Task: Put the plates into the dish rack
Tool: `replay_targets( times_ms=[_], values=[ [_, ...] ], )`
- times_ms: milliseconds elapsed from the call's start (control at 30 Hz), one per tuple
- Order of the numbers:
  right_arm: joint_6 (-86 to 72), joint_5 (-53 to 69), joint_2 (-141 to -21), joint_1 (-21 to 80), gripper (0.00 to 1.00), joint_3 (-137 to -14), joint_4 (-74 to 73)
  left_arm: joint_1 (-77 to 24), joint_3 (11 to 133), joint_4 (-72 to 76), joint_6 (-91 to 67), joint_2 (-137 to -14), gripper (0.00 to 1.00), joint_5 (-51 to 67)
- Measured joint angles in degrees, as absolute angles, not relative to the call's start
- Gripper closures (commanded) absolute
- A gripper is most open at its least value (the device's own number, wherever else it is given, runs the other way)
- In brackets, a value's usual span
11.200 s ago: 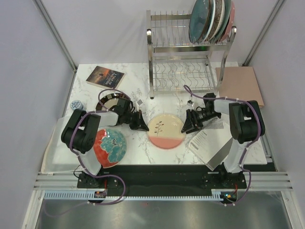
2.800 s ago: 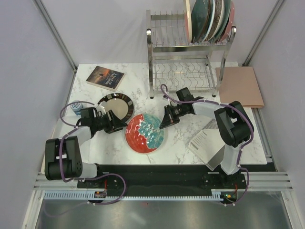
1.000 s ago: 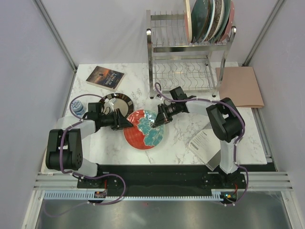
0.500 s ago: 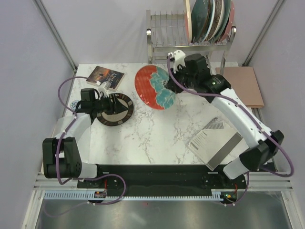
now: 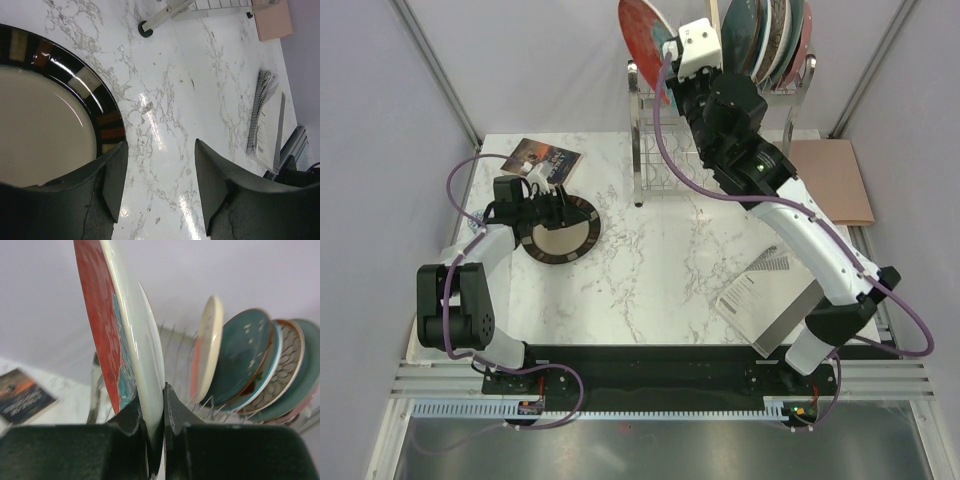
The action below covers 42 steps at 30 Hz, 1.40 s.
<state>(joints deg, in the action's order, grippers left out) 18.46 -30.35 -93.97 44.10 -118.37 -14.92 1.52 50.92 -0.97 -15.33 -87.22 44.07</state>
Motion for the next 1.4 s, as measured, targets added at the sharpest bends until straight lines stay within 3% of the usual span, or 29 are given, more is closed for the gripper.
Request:
replay_targets(
  times_ms=[367,833,1400],
  values=[
    [29.1,-45.5,-114.9,42.9,1.0,-137.2,12.0,1.1,46.0,4.5,-17.6,-86.5,0.37,44.1],
    [17.6,-46.3,-117.0,29.6,1.0,-138.6,0.2,1.1,41.8,10.0,-19.1,-84.2,0.36,44.1],
    [15.3,-44.2,-119.2,30.1,1.0,-138.6,-6.3,1.0,41.9,13.6,-21.6,-91.5,0.37,46.1]
  ],
)
